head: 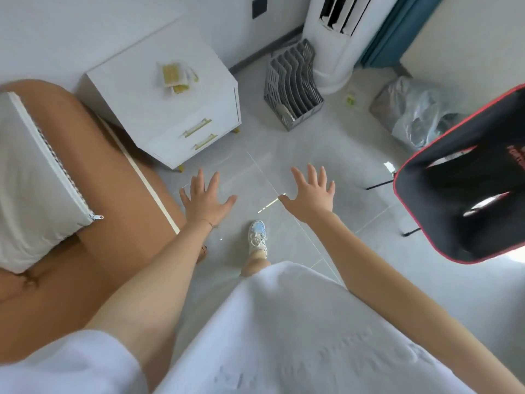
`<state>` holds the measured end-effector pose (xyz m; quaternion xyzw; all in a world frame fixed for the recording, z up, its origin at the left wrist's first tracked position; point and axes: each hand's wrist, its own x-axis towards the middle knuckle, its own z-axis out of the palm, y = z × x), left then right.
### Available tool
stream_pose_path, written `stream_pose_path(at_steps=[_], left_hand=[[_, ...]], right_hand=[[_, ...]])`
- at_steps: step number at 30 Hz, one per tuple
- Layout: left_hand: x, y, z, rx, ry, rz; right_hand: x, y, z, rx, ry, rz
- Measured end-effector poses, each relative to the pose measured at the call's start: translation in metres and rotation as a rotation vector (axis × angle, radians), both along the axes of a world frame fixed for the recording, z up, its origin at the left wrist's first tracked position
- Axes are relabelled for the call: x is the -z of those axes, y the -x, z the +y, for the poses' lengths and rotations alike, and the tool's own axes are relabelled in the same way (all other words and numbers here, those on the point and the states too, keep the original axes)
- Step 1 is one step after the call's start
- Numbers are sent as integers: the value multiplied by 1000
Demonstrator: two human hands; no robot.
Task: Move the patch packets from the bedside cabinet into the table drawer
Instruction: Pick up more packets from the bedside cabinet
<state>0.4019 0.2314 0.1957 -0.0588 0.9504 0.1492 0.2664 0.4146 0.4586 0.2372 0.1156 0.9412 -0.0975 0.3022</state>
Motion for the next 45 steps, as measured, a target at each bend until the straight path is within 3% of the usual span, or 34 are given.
stream_pose_path(at_steps=[10, 20, 28, 34, 41, 45], left_hand=[[-11, 131, -38, -162, -24, 24], [31, 224, -71, -394, 94, -80], [59, 315, -80, -473, -32, -129], [129, 374, -114, -544, -69, -75], [229, 426, -140, -684, -155, -69], [261, 442, -132, -737, -144, 62]], right_hand=[[4, 176, -36, -79, 94, -17], [34, 334, -80, -382, 65, -16], [81, 433, -110, -537, 25, -109], [158, 487, -141, -499, 48, -134], [248, 529, -179, -291, 221, -11], [276, 537, -205, -120, 347, 9]])
